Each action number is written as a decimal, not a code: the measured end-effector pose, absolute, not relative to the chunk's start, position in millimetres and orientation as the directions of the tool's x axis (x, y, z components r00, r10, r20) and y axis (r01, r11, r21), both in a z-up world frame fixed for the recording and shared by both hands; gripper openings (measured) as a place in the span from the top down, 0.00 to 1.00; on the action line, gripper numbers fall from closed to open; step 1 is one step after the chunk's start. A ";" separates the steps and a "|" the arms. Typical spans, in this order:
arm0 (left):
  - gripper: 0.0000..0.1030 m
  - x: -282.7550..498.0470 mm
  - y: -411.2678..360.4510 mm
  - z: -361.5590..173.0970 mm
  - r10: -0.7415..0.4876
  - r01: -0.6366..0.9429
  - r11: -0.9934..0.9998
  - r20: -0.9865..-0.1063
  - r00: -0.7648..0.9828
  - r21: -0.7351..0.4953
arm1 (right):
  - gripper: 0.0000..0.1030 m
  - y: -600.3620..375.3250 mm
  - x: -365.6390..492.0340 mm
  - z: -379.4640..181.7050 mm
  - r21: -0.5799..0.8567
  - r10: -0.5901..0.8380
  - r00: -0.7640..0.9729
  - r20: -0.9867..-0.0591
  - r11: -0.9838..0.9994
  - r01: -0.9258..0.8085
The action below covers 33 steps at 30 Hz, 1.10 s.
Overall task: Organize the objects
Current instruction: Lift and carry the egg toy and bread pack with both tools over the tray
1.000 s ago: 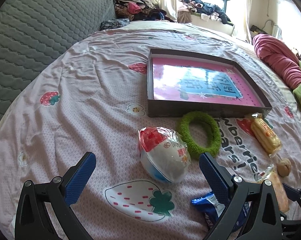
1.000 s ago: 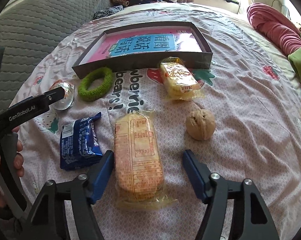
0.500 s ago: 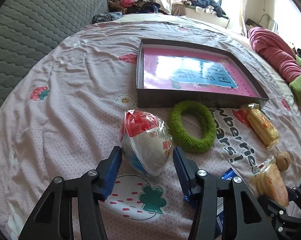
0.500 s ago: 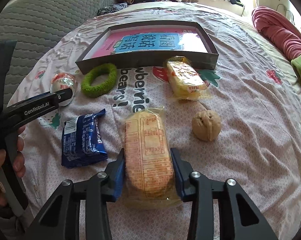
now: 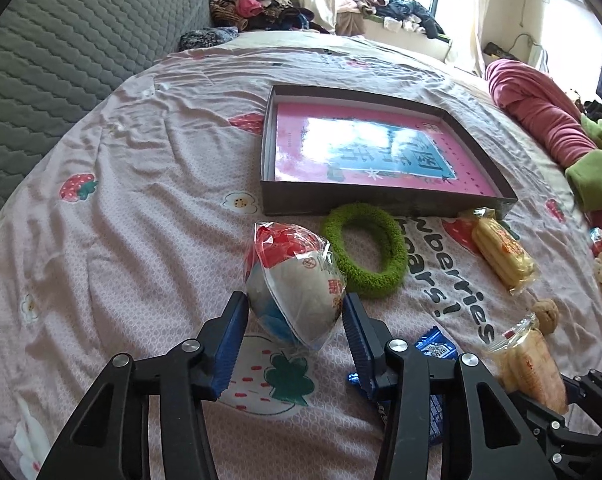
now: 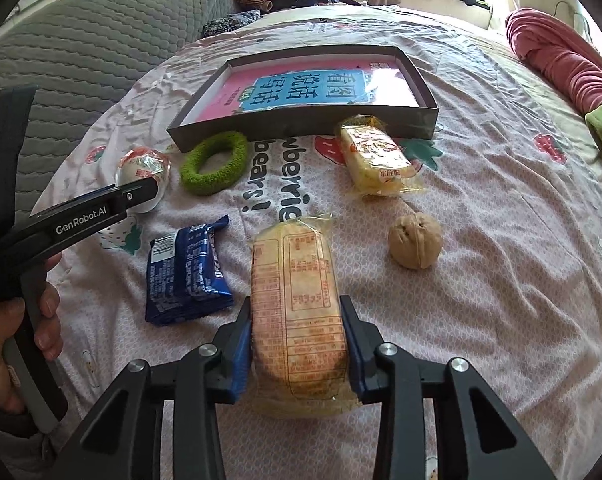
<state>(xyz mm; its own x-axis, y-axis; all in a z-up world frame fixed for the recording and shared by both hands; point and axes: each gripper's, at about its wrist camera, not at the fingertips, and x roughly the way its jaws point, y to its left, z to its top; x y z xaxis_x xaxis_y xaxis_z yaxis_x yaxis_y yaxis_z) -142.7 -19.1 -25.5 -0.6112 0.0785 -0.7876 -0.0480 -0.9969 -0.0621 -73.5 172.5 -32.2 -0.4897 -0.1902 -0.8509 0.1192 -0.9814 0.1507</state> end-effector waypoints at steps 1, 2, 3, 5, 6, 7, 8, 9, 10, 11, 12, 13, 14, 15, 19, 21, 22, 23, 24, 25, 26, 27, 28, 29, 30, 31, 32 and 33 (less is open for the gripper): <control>0.51 -141.8 -19.0 -24.5 0.079 -0.048 -0.997 -0.787 -0.613 -0.062 | 0.62 173.0 -72.3 -30.6 0.151 -0.191 -0.493 -0.849 -0.981 0.120; 0.51 -140.1 -18.9 -22.5 0.077 -0.046 -0.997 -0.784 -0.616 -0.061 | 0.62 173.1 -71.8 -29.6 0.150 -0.191 -0.493 -0.849 -0.981 0.120; 0.51 -139.0 -18.9 -21.5 0.078 -0.046 -0.997 -0.783 -0.617 -0.062 | 0.62 173.5 -71.2 -28.4 0.153 -0.194 -0.493 -0.848 -0.981 0.123; 0.51 -136.0 -18.8 -18.1 0.078 -0.047 -0.997 -0.782 -0.618 -0.062 | 0.62 174.8 -70.0 -26.0 0.158 -0.199 -0.496 -0.846 -0.980 0.123; 0.51 -134.9 -18.5 -16.6 0.078 -0.048 -0.997 -0.783 -0.617 -0.062 | 0.62 175.8 -69.9 -24.7 0.162 -0.202 -0.496 -0.844 -0.979 0.123; 0.51 -133.5 -18.6 -14.6 0.080 -0.050 -0.997 -0.781 -0.619 -0.063 | 0.62 176.7 -69.1 -22.3 0.165 -0.205 -0.501 -0.841 -0.979 0.122; 0.51 -131.3 -18.4 -11.9 0.080 -0.049 -0.997 -0.779 -0.623 -0.063 | 0.62 177.4 -68.3 -19.8 0.167 -0.206 -0.505 -0.838 -0.978 0.123; 0.51 -129.5 -18.2 -9.8 0.079 -0.050 -0.997 -0.776 -0.625 -0.061 | 0.62 177.8 -67.7 -18.1 0.166 -0.207 -0.508 -0.836 -0.978 0.124; 0.51 -127.2 -17.1 -6.4 0.076 -0.053 -0.997 -0.773 -0.630 -0.055 | 0.62 178.5 -66.6 -15.2 0.164 -0.205 -0.512 -0.834 -0.979 0.124; 0.51 -125.4 -16.1 -3.5 0.074 -0.055 -0.997 -0.769 -0.635 -0.051 | 0.62 179.0 -65.5 -12.8 0.164 -0.206 -0.516 -0.832 -0.978 0.126; 0.51 -124.3 -15.4 -1.6 0.075 -0.057 -0.997 -0.767 -0.637 -0.050 | 0.62 179.3 -64.0 -10.6 0.164 -0.207 -0.519 -0.829 -0.978 0.127; 0.51 -122.1 -13.8 2.0 0.078 -0.062 -0.997 -0.764 -0.640 -0.049 | 0.62 180.0 -62.8 -7.7 0.162 -0.205 -0.524 -0.827 -0.979 0.127; 0.51 -120.4 -12.6 4.8 0.079 -0.065 -0.997 -0.762 -0.642 -0.048 | 0.62 180.5 -62.0 -5.5 0.160 -0.203 -0.527 -0.825 -0.979 0.126; 0.51 -118.7 -11.8 6.9 0.079 -0.066 -0.997 -0.761 -0.644 -0.048 | 0.62 181.1 -61.2 -3.1 0.160 -0.203 -0.530 -0.823 -0.979 0.126; 0.51 -109.2 -6.6 18.7 0.079 -0.076 -0.996 -0.753 -0.653 -0.039 | 0.62 184.2 -55.1 8.3 0.159 -0.202 -0.548 -0.812 -0.979 0.124; 0.51 -104.4 -4.9 24.8 0.080 -0.079 -0.996 -0.748 -0.659 -0.038 | 0.62 185.8 -52.0 14.2 0.158 -0.200 -0.560 -0.804 -0.980 0.123; 0.51 -101.4 -4.4 28.8 0.080 -0.079 -0.996 -0.745 -0.662 -0.037 | 0.62 186.9 -50.0 18.4 0.159 -0.201 -0.566 -0.799 -0.980 0.124; 0.51 -99.4 -4.1 31.7 0.080 -0.078 -0.996 -0.742 -0.665 -0.037 | 0.62 188.0 -48.2 21.9 0.158 -0.200 -0.573 -0.795 -0.980 0.124; 0.51 -97.6 -3.6 33.7 0.080 -0.078 -0.996 -0.741 -0.667 -0.037 | 0.62 189.1 -47.0 24.7 0.155 -0.198 -0.578 -0.792 -0.980 0.123; 0.51 -95.4 -3.1 36.6 0.079 -0.078 -0.996 -0.738 -0.670 -0.036 | 0.62 190.0 -45.7 28.1 0.153 -0.197 -0.583 -0.789 -0.980 0.124; 0.51 -92.4 -2.0 40.7 0.078 -0.079 -0.996 -0.733 -0.675 -0.032 | 0.62 191.1 -44.2 31.9 0.153 -0.197 -0.588 -0.785 -0.980 0.124; 0.51 -91.2 -0.3 42.6 0.076 -0.079 -0.996 -0.731 -0.678 -0.030 | 0.62 192.4 -43.0 34.5 0.152 -0.196 -0.593 -0.781 -0.981 0.124; 0.51 -88.4 1.0 46.5 0.077 -0.081 -0.996 -0.727 -0.682 -0.029 | 0.62 193.9 -41.2 38.3 0.151 -0.195 -0.600 -0.776 -0.981 0.124; 0.51 -86.4 1.9 49.6 0.077 -0.082 -0.996 -0.724 -0.686 -0.029 | 0.62 195.1 -39.7 41.4 0.150 -0.195 -0.605 -0.772 -0.981 0.124; 0.51 -85.1 3.1 51.5 0.077 -0.082 -0.996 -0.722 -0.688 -0.028 | 0.62 196.1 -38.7 44.0 0.150 -0.194 -0.612 -0.767 -0.981 0.123; 0.51 -82.6 4.8 54.8 0.077 -0.084 -0.996 -0.719 -0.691 -0.025 | 0.62 197.0 -37.5 47.3 0.148 -0.193 -0.618 -0.762 -0.981 0.123; 0.51 -81.2 6.1 56.9 0.076 -0.086 -0.996 -0.717 -0.693 -0.023 | 0.62 198.3 -36.4 50.5 0.147 -0.192 -0.623 -0.758 -0.981 0.124; 0.51 -80.2 7.4 58.8 0.076 -0.087 -0.996 -0.716 -0.694 -0.022 | 0.62 199.9 -35.6 53.6 0.148 -0.193 -0.627 -0.754 -0.981 0.124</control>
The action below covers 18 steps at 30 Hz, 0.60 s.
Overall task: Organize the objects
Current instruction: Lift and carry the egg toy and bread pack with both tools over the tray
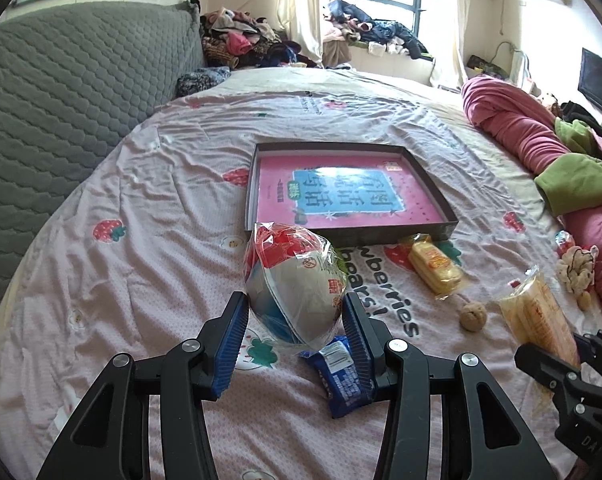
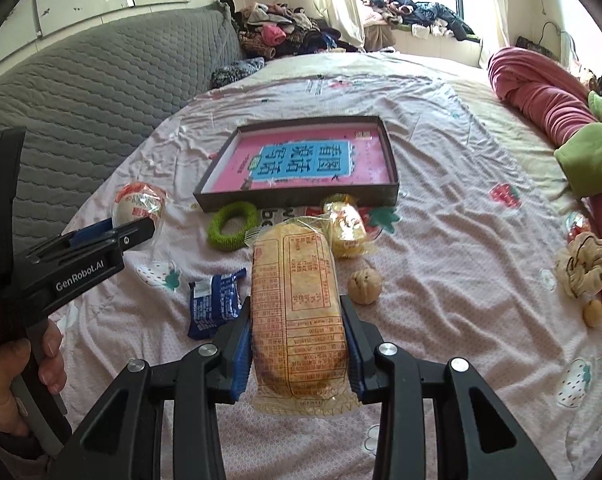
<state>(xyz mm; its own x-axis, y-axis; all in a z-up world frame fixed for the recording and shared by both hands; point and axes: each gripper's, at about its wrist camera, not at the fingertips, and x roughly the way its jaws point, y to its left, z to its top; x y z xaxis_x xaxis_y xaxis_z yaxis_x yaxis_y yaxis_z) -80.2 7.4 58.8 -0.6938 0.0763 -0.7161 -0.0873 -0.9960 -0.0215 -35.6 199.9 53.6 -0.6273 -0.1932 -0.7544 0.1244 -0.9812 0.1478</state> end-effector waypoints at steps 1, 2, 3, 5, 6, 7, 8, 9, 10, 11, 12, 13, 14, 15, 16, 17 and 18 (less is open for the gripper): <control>0.51 -78.2 9.2 62.0 0.075 -0.090 -0.996 -0.714 -0.696 -0.017 | 0.62 200.7 -35.6 55.9 0.147 -0.193 -0.630 -0.752 -0.981 0.125; 0.51 -76.3 10.5 64.5 0.073 -0.090 -0.996 -0.711 -0.699 -0.013 | 0.62 201.6 -35.2 58.5 0.147 -0.193 -0.634 -0.749 -0.981 0.125; 0.51 -75.4 11.4 66.2 0.073 -0.091 -0.996 -0.709 -0.701 -0.012 | 0.62 202.2 -34.6 60.8 0.146 -0.193 -0.637 -0.746 -0.981 0.126; 0.51 -71.8 13.4 72.0 0.070 -0.091 -0.996 -0.702 -0.709 -0.007 | 0.62 203.1 -33.8 66.0 0.139 -0.190 -0.644 -0.741 -0.982 0.131; 0.51 -71.0 14.2 73.6 0.070 -0.092 -0.996 -0.701 -0.710 -0.007 | 0.62 203.3 -33.5 68.3 0.136 -0.190 -0.646 -0.739 -0.982 0.132; 0.51 -69.5 15.1 76.0 0.069 -0.091 -0.996 -0.698 -0.712 -0.005 | 0.62 203.5 -32.9 70.8 0.134 -0.190 -0.651 -0.735 -0.982 0.135; 0.51 -68.7 16.1 77.8 0.066 -0.091 -0.996 -0.697 -0.714 -0.001 | 0.62 203.5 -32.4 73.7 0.131 -0.188 -0.656 -0.731 -0.982 0.137; 0.51 -67.7 16.9 80.0 0.066 -0.092 -0.996 -0.695 -0.716 0.001 | 0.62 204.2 -31.7 75.5 0.127 -0.187 -0.659 -0.728 -0.982 0.138; 0.51 -67.0 17.4 81.3 0.066 -0.092 -0.996 -0.693 -0.717 0.001 | 0.62 204.9 -31.6 78.5 0.125 -0.187 -0.664 -0.724 -0.982 0.140; 0.51 -66.2 17.9 83.4 0.064 -0.091 -0.996 -0.691 -0.720 0.003 | 0.62 205.4 -31.5 80.6 0.124 -0.187 -0.667 -0.721 -0.982 0.142; 0.51 -65.9 19.4 84.9 0.062 -0.091 -0.996 -0.690 -0.721 0.006 | 0.62 205.5 -31.8 82.7 0.122 -0.187 -0.669 -0.720 -0.982 0.144; 0.51 -65.2 19.8 86.9 0.062 -0.092 -0.996 -0.688 -0.723 0.007 | 0.62 205.9 -32.0 85.3 0.119 -0.187 -0.673 -0.716 -0.982 0.146; 0.51 -64.5 20.2 89.4 0.062 -0.092 -0.996 -0.685 -0.726 0.007 | 0.62 206.6 -32.4 87.1 0.118 -0.187 -0.675 -0.713 -0.982 0.147; 0.51 -64.2 20.8 91.2 0.062 -0.092 -0.996 -0.683 -0.727 0.008 | 0.62 206.3 -33.3 89.0 0.117 -0.188 -0.677 -0.711 -0.982 0.150; 0.51 -63.7 20.7 93.6 0.065 -0.092 -0.996 -0.680 -0.730 0.004 | 0.62 205.8 -34.0 92.1 0.113 -0.187 -0.681 -0.708 -0.982 0.152; 0.51 -62.7 20.5 97.1 0.064 -0.089 -0.996 -0.674 -0.736 0.003 | 0.62 205.5 -34.8 94.5 0.109 -0.186 -0.684 -0.705 -0.982 0.153; 0.51 -62.2 20.9 98.8 0.062 -0.088 -0.996 -0.672 -0.738 0.006 | 0.62 205.6 -35.6 96.4 0.107 -0.186 -0.688 -0.701 -0.982 0.157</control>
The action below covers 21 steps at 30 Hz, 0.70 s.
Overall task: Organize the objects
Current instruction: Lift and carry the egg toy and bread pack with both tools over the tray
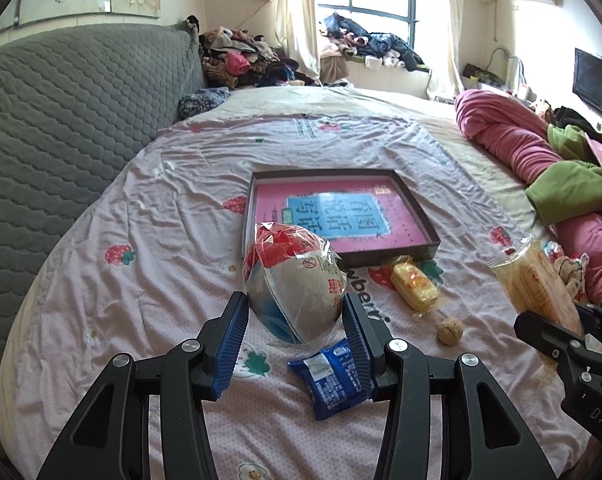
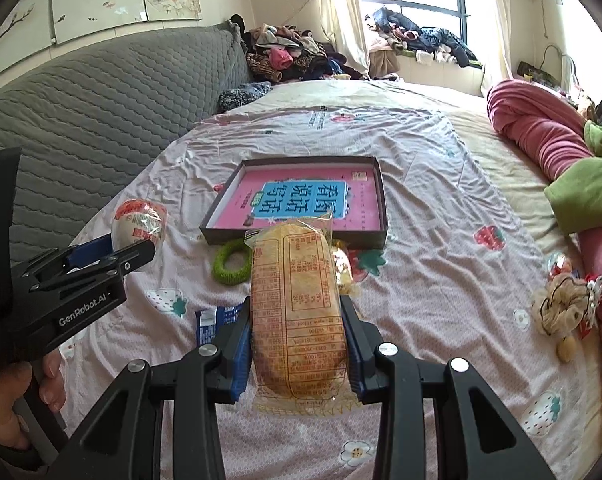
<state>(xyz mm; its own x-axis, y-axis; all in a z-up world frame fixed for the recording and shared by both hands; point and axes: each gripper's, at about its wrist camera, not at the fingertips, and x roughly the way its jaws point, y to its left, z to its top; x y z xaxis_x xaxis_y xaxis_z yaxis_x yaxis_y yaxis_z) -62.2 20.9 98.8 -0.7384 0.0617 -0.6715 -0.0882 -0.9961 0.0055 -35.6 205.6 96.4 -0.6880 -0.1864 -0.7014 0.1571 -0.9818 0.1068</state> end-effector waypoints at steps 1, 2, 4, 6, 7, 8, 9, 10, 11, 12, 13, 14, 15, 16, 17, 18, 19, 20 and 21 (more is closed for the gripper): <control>0.51 -61.4 21.1 101.8 0.062 -0.090 -0.996 -0.667 -0.743 0.007 | 0.62 205.3 -36.2 99.6 0.103 -0.186 -0.694 -0.696 -0.982 0.161; 0.51 -61.1 21.1 103.2 0.060 -0.088 -0.996 -0.664 -0.745 0.008 | 0.62 204.9 -37.0 102.1 0.098 -0.184 -0.698 -0.693 -0.982 0.161; 0.51 -61.3 21.1 106.3 0.060 -0.088 -0.996 -0.661 -0.748 0.009 | 0.62 204.4 -39.5 107.6 0.094 -0.184 -0.704 -0.686 -0.982 0.165; 0.51 -62.2 21.5 109.4 0.056 -0.084 -0.996 -0.659 -0.750 0.011 | 0.62 204.5 -41.6 111.4 0.092 -0.185 -0.709 -0.681 -0.982 0.168; 0.51 -62.4 21.3 110.9 0.057 -0.084 -0.996 -0.658 -0.751 0.009 | 0.62 203.7 -43.3 113.6 0.087 -0.184 -0.710 -0.680 -0.981 0.171; 0.51 -62.8 21.1 113.1 0.055 -0.081 -0.997 -0.657 -0.752 0.010 | 0.62 203.7 -43.7 114.8 0.084 -0.182 -0.712 -0.678 -0.982 0.171; 0.51 -63.4 21.3 114.5 0.055 -0.081 -0.997 -0.655 -0.754 0.009 | 0.62 203.5 -45.0 116.5 0.082 -0.180 -0.715 -0.675 -0.982 0.170; 0.51 -64.0 22.0 116.8 0.054 -0.081 -0.997 -0.652 -0.756 0.012 | 0.62 203.8 -45.9 117.9 0.082 -0.181 -0.716 -0.674 -0.982 0.171; 0.51 -64.8 22.8 119.2 0.052 -0.082 -0.997 -0.649 -0.759 0.016 | 0.62 204.1 -47.2 119.2 0.082 -0.181 -0.719 -0.672 -0.982 0.170; 0.51 -65.8 23.9 121.1 0.052 -0.082 -0.996 -0.646 -0.761 0.016 | 0.62 205.1 -47.9 119.6 0.083 -0.181 -0.719 -0.671 -0.982 0.170; 0.51 -66.7 24.6 123.0 0.052 -0.082 -0.996 -0.644 -0.763 0.018 | 0.62 205.6 -49.5 120.8 0.085 -0.183 -0.721 -0.669 -0.982 0.171; 0.51 -68.1 24.9 125.7 0.052 -0.084 -0.996 -0.641 -0.765 0.020 | 0.62 206.0 -50.9 121.8 0.085 -0.183 -0.722 -0.667 -0.982 0.170; 0.51 -69.5 25.7 126.9 0.052 -0.084 -0.996 -0.640 -0.767 0.020 | 0.62 206.3 -52.6 122.7 0.083 -0.181 -0.723 -0.667 -0.982 0.169; 0.51 -70.9 25.7 128.6 0.052 -0.084 -0.996 -0.637 -0.769 0.020 | 0.62 206.3 -54.8 124.3 0.080 -0.180 -0.725 -0.665 -0.982 0.171; 0.51 -72.2 26.0 130.1 0.053 -0.084 -0.996 -0.635 -0.771 0.019 | 0.62 206.4 -56.5 125.4 0.078 -0.179 -0.727 -0.662 -0.982 0.171; 0.51 -73.5 26.8 130.8 0.054 -0.085 -0.996 -0.634 -0.771 0.018 | 0.62 206.1 -57.7 126.2 0.076 -0.178 -0.728 -0.662 -0.982 0.172; 0.51 -74.8 26.6 131.7 0.058 -0.085 -0.996 -0.632 -0.772 0.013 | 0.62 206.0 -59.3 127.4 0.073 -0.178 -0.729 -0.661 -0.982 0.174; 0.51 -76.0 27.1 131.5 0.057 -0.085 -0.996 -0.633 -0.772 0.014 | 0.62 205.8 -60.8 129.0 0.071 -0.178 -0.732 -0.658 -0.982 0.175; 0.51 -77.5 27.5 131.6 0.057 -0.085 -0.996 -0.633 -0.772 0.015 | 0.62 205.6 -63.0 130.4 0.067 -0.176 -0.733 -0.657 -0.982 0.176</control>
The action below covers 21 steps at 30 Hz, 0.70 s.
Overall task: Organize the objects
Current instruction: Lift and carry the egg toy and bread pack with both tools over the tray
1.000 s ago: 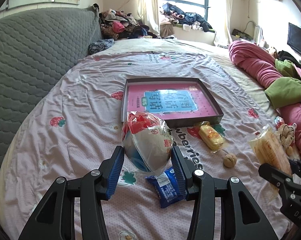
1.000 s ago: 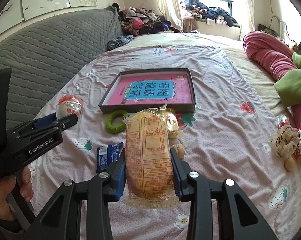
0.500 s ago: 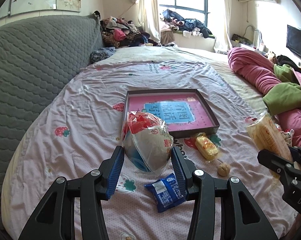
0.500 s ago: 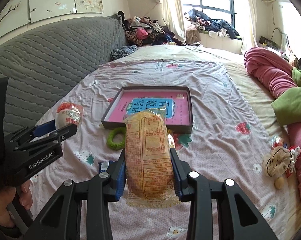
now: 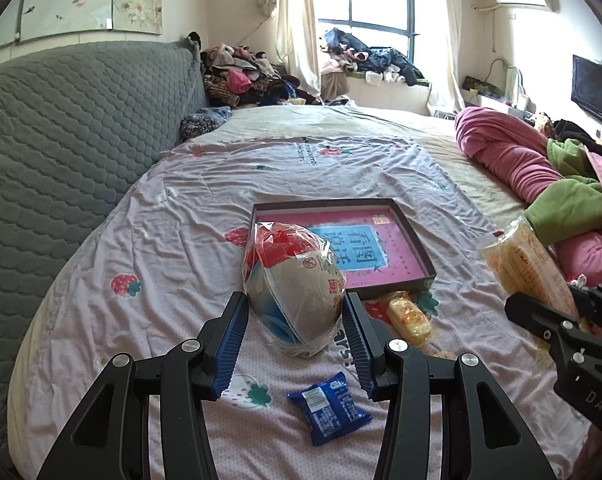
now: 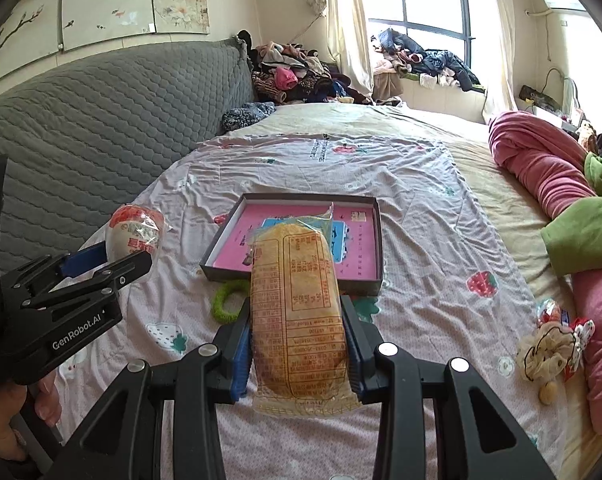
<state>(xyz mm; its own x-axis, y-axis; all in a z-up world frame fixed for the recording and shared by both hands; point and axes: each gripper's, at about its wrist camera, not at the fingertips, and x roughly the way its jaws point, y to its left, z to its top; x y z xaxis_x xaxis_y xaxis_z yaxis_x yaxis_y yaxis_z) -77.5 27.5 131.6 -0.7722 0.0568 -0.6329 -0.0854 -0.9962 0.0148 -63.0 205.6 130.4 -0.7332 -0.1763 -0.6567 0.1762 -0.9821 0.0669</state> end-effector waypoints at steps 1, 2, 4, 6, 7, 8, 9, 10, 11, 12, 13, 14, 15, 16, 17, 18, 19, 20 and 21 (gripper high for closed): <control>0.51 -78.7 27.3 131.6 0.057 -0.085 -0.996 -0.633 -0.772 0.015 | 0.62 205.4 -65.3 132.0 0.064 -0.176 -0.735 -0.655 -0.982 0.178; 0.51 -81.3 27.0 131.6 0.058 -0.084 -0.996 -0.634 -0.771 0.012 | 0.62 205.5 -66.5 133.2 0.061 -0.174 -0.737 -0.653 -0.982 0.178; 0.51 -84.0 28.1 132.4 0.057 -0.082 -0.997 -0.635 -0.770 0.009 | 0.62 205.7 -71.6 135.4 0.052 -0.171 -0.739 -0.651 -0.982 0.180; 0.51 -89.2 29.7 134.8 0.060 -0.083 -0.997 -0.633 -0.772 0.008 | 0.62 206.4 -76.3 137.7 0.043 -0.165 -0.744 -0.648 -0.983 0.180; 0.51 -92.3 31.3 136.4 0.059 -0.085 -0.996 -0.631 -0.774 0.011 | 0.62 206.7 -79.4 138.7 0.040 -0.163 -0.744 -0.648 -0.983 0.181; 0.51 -95.3 33.1 137.7 0.061 -0.087 -0.996 -0.629 -0.775 0.012 | 0.62 207.3 -82.3 140.1 0.041 -0.164 -0.746 -0.645 -0.983 0.181; 0.51 -97.7 34.0 138.2 0.061 -0.089 -0.996 -0.629 -0.775 0.013 | 0.62 207.9 -85.1 141.4 0.041 -0.162 -0.748 -0.643 -0.983 0.178; 0.51 -101.3 36.0 139.2 0.064 -0.095 -0.995 -0.629 -0.774 0.015 | 0.62 208.1 -87.3 142.8 0.042 -0.163 -0.749 -0.642 -0.983 0.178; 0.51 -104.5 37.4 139.7 0.066 -0.099 -0.995 -0.631 -0.773 0.016 | 0.62 208.0 -89.3 143.8 0.042 -0.164 -0.751 -0.640 -0.983 0.178; 0.51 -107.4 38.3 139.8 0.067 -0.098 -0.995 -0.631 -0.773 0.014 | 0.62 207.8 -91.3 144.6 0.042 -0.163 -0.752 -0.639 -0.983 0.178; 0.51 -110.9 39.0 140.1 0.071 -0.099 -0.995 -0.630 -0.773 0.010 | 0.62 208.3 -94.7 145.2 0.040 -0.164 -0.753 -0.637 -0.983 0.180; 0.51 -113.8 39.8 140.4 0.072 -0.101 -0.995 -0.630 -0.773 0.010 | 0.62 208.2 -96.6 145.7 0.039 -0.163 -0.755 -0.635 -0.983 0.180; 0.51 -115.8 40.7 140.4 0.071 -0.101 -0.995 -0.629 -0.774 0.011 | 0.62 208.1 -98.4 146.1 0.039 -0.163 -0.756 -0.634 -0.983 0.179; 0.51 -119.3 41.9 139.7 0.069 -0.102 -0.995 -0.629 -0.775 0.015 | 0.62 208.3 -101.3 146.4 0.040 -0.165 -0.758 -0.631 -0.983 0.181; 0.51 -122.4 43.5 139.1 0.071 -0.106 -0.994 -0.631 -0.773 0.017 | 0.62 208.1 -103.8 146.6 0.039 -0.165 -0.759 -0.630 -0.983 0.181; 0.51 -125.1 45.1 138.3 0.073 -0.109 -0.994 -0.631 -0.772 0.017 | 0.62 208.6 -106.7 146.6 0.039 -0.165 -0.760 -0.629 -0.983 0.181; 0.51 -129.1 46.3 137.1 0.072 -0.109 -0.994 -0.632 -0.772 0.020 | 0.62 208.3 -109.9 146.4 0.041 -0.169 -0.760 -0.627 -0.982 0.185; 0.51 -132.0 47.0 136.2 0.074 -0.112 -0.993 -0.632 -0.771 0.021 | 0.62 208.5 -112.7 145.9 0.041 -0.172 -0.761 -0.626 -0.981 0.188; 0.51 -134.2 47.9 135.6 0.074 -0.113 -0.993 -0.633 -0.771 0.022 | 0.62 208.6 -115.7 145.4 0.040 -0.172 -0.762 -0.625 -0.981 0.188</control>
